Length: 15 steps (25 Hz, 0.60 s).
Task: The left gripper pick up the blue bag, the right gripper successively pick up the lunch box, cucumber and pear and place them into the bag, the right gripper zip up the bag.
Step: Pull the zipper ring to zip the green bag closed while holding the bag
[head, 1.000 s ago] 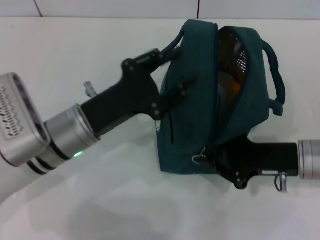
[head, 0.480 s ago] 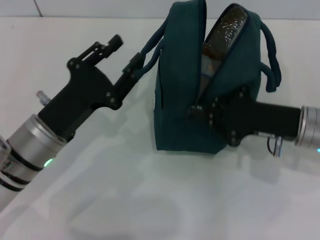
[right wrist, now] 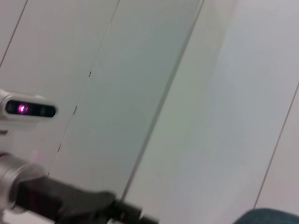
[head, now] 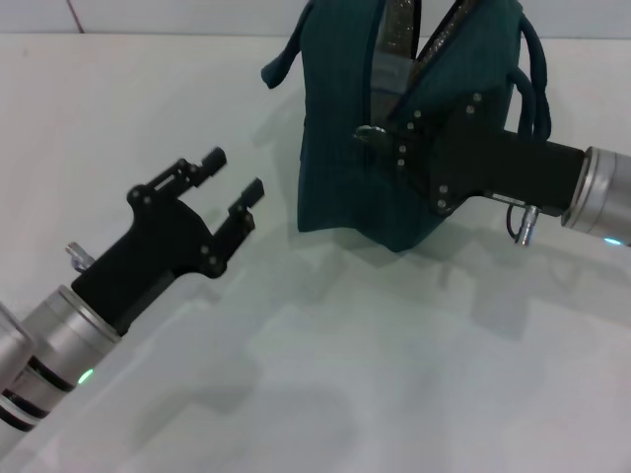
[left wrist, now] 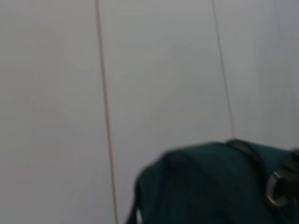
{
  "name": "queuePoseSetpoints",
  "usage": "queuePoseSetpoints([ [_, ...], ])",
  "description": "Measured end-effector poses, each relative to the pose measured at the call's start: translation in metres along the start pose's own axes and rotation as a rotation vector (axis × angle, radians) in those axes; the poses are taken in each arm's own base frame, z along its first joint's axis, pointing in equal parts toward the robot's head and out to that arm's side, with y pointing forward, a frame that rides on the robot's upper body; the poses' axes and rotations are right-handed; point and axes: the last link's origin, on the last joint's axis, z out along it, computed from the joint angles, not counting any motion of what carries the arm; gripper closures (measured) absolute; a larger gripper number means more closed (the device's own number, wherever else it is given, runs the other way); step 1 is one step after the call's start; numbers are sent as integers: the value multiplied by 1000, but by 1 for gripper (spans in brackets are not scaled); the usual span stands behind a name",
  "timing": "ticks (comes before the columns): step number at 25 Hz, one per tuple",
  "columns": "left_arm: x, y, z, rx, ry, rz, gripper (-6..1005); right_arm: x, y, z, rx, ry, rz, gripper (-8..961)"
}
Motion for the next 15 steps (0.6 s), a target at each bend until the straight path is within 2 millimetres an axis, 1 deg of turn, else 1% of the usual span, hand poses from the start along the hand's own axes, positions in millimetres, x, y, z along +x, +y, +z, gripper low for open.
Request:
queuePoseSetpoints([
  [5, -5, 9, 0, -62, -33, -14, 477, -1, -2, 2, 1, -5, -12, 933],
  [8, -7, 8, 1, -50, -46, -20, 477, 0, 0, 0, 3, -5, -8, 933],
  [10, -7, 5, 5, -41, -54, -34, 384, 0, 1, -1, 4, -5, -5, 933],
  [13, -8, 1, 16, -49, -73, -94, 245, 1, 3, -4, 8, -3, 1, 933],
  [15, -9, 0, 23, -59, -88, -135, 220, 2, 4, -6, 12, -2, 5, 933],
])
